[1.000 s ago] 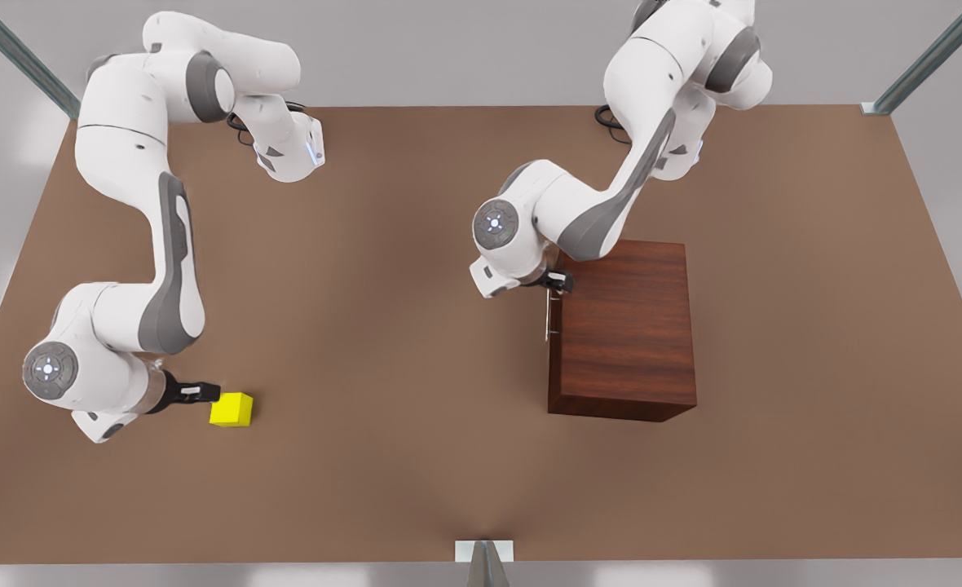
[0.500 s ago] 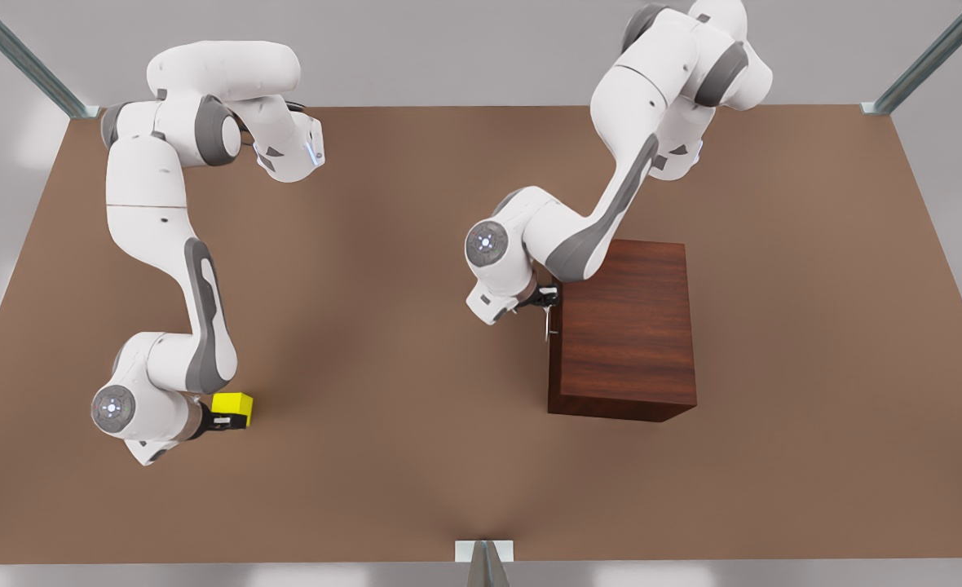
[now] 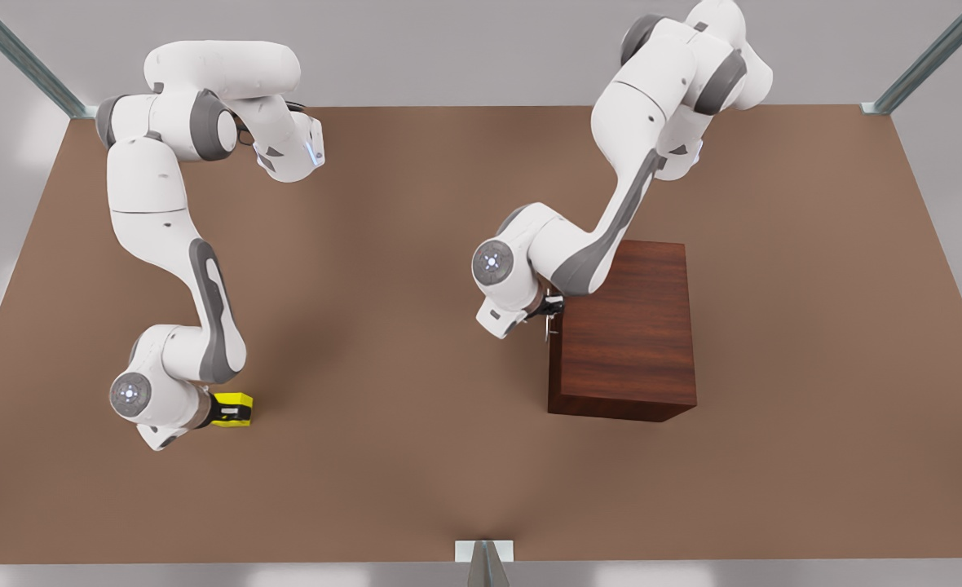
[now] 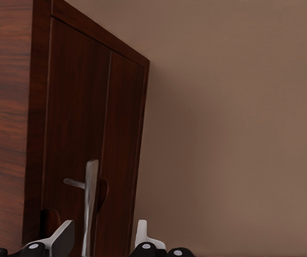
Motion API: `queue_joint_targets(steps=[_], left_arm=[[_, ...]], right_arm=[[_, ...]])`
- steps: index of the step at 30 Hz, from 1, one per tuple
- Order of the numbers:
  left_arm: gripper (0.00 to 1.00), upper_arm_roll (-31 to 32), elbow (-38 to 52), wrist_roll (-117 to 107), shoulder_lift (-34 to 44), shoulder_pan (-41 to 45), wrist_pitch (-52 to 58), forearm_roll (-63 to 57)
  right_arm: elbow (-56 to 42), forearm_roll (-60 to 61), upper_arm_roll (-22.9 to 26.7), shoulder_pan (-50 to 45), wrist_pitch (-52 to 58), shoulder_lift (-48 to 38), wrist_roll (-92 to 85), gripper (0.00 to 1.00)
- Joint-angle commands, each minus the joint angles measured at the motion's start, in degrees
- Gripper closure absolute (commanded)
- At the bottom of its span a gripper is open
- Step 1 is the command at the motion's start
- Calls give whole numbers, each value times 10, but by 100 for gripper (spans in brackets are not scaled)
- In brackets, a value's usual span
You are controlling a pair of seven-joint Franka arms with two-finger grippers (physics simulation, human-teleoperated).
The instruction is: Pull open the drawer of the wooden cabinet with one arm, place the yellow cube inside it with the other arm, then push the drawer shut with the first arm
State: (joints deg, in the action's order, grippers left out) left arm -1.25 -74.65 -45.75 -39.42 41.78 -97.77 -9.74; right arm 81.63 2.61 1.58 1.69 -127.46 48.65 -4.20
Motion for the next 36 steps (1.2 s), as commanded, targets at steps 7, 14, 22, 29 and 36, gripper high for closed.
queue_joint_targets(steps=[7, 14, 22, 29, 36], left_arm=[[35, 0, 3, -13, -15, 1, -6, -2], [35, 5, 49, -29, -28, 15, -34, 34], [35, 35, 77, -89, -51, 23, -88, 39], [35, 56, 93, -126, -64, 23, -125, 39], [35, 94, 141, -168, -68, 20, -140, 72]], right_arm=[[-2, 0, -3, -1, -9, -27, -2, 47], [-6, -12, -5, -39, 66, -145, 6, 47], [-15, -17, -13, -53, 145, -190, 18, 47], [-15, -20, -17, -69, 146, -198, 36, 46], [-37, -19, -22, -99, 146, -197, 55, 47]])
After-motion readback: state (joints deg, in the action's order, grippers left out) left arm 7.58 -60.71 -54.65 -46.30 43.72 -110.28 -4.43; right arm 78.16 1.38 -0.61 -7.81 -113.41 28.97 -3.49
